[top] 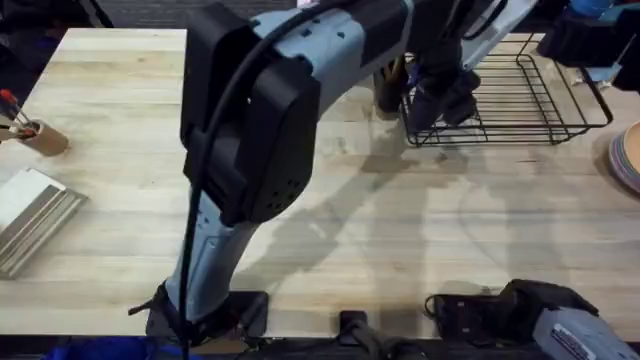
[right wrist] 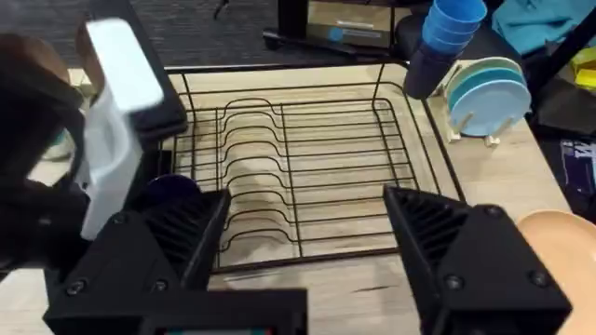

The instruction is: Pick up the cup on the table and put them onto the rack.

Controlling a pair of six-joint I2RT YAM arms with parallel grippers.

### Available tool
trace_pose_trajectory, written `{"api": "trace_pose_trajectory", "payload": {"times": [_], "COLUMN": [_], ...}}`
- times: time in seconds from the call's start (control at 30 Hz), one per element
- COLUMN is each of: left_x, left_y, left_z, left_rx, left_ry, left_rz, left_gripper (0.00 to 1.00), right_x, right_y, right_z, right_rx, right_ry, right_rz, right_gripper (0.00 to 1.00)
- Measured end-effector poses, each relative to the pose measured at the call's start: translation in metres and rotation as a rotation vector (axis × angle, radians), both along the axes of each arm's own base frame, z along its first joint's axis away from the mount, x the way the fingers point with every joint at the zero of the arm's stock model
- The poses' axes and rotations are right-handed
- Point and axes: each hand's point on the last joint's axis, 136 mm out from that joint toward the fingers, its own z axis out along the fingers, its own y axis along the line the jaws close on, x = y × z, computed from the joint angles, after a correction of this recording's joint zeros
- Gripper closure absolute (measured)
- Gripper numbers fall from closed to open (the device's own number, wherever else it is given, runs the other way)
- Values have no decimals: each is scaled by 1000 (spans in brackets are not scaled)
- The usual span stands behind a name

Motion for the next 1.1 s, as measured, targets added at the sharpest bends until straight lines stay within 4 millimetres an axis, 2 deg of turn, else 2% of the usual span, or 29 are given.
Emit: {"api": "trace_pose_trajectory", "payload": {"times": [0.17,0.43,0.57,0.6,0.73,0.83,0.97,1.1], "left_x": [3,-6,-6,-7,-12,-10,-12,-16], "left_y": [-3,6,6,8,18,24,32,46], "left_z": [28,71,92,96,95,94,104,130], "left_rx": [-28,-35,-60,-60,-14,13,22,2], "left_ry": [-28,-36,-61,-64,-60,-74,-99,-133], "left_rz": [0,0,0,-1,0,7,13,13], "left_gripper": [595,562,429,366,107,17,6,6], "right_x": [0,0,0,0,0,0,0,0], "right_y": [0,0,0,0,0,0,0,0], "right_z": [0,0,0,0,0,0,0,0], "right_rx": [0,0,0,0,0,0,0,0], "right_ry": [0,0,0,0,0,0,0,0], "right_rz": [0,0,0,0,0,0,0,0], "right_gripper": [5,5,5,5,5,5,5,5]}}
